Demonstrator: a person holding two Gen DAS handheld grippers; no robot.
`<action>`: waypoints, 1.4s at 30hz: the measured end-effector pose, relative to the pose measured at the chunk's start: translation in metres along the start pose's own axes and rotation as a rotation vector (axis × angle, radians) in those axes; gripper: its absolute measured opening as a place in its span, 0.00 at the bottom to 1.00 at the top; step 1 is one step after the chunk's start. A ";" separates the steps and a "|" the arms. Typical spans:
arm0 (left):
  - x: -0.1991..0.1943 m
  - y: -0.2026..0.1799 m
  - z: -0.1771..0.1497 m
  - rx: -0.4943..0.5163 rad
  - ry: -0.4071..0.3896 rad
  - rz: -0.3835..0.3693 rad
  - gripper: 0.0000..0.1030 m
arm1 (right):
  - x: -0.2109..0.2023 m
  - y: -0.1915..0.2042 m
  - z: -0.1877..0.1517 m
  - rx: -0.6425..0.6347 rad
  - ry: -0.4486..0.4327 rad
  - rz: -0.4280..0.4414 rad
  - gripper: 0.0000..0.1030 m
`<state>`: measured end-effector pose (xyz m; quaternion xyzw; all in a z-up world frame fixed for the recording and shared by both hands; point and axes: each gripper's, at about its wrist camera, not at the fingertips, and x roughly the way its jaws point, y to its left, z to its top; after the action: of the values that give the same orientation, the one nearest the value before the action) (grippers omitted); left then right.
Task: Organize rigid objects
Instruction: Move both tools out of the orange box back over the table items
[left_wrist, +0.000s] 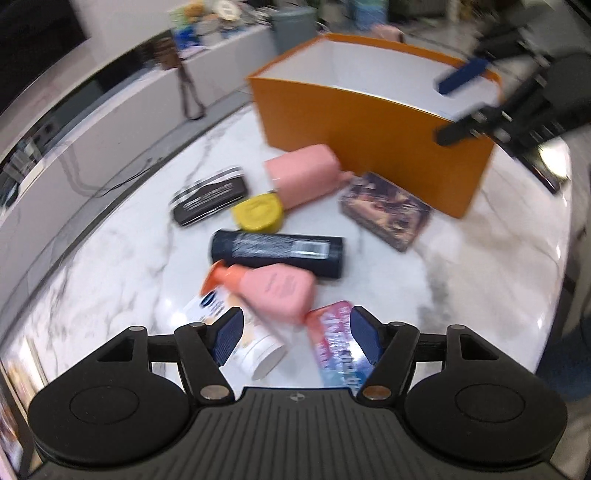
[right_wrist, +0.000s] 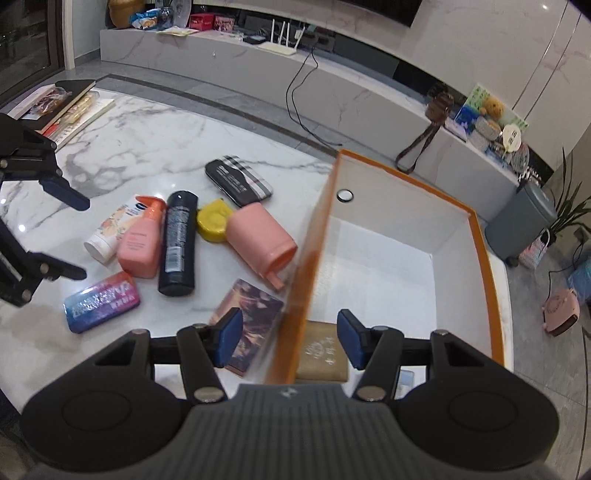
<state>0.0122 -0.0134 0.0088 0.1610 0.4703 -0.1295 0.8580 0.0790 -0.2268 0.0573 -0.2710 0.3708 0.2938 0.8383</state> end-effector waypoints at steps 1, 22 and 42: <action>0.000 0.006 -0.005 -0.031 -0.010 0.001 0.76 | -0.001 0.006 0.000 -0.002 -0.011 -0.002 0.57; 0.014 0.047 -0.049 -0.257 -0.043 0.096 0.82 | 0.049 0.080 -0.040 0.144 -0.067 -0.026 0.63; 0.032 0.044 -0.049 -0.276 -0.037 0.096 0.84 | 0.053 0.013 -0.060 0.357 -0.065 0.002 0.74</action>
<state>0.0073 0.0440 -0.0364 0.0614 0.4595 -0.0254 0.8857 0.0717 -0.2426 -0.0221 -0.1080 0.3898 0.2327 0.8845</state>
